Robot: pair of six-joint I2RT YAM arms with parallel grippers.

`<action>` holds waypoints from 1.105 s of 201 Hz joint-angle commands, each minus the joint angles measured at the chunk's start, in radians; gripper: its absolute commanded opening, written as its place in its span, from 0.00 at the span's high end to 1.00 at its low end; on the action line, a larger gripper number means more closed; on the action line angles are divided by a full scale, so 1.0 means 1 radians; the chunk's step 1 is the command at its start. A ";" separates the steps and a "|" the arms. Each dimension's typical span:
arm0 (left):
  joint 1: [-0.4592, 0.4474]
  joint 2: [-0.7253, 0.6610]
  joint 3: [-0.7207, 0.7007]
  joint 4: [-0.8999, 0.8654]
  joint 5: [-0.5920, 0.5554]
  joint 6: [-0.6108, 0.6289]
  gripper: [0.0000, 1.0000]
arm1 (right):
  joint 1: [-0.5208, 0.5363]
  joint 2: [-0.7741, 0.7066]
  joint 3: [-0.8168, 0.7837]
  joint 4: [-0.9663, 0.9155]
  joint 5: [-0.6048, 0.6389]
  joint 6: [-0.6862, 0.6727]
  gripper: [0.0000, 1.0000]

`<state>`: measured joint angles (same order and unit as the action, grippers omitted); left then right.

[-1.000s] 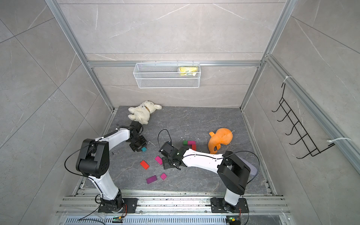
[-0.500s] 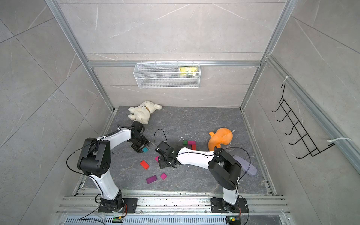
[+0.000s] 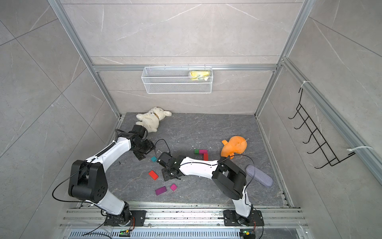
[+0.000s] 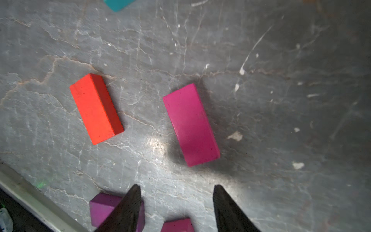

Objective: Assemble the number 7 with building blocks
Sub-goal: Assemble the building block at the center of the board.

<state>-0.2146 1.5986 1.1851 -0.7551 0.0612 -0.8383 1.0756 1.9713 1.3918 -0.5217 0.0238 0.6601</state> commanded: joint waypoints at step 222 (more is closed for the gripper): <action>0.106 0.189 -0.038 0.175 0.252 0.332 0.59 | -0.044 0.197 0.182 -0.108 0.062 0.001 0.66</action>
<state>-0.1196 1.7737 1.1606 -0.6014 0.2737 -0.5327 1.0393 2.1250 1.5417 -0.5797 0.0715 0.7101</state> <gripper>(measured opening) 0.411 0.342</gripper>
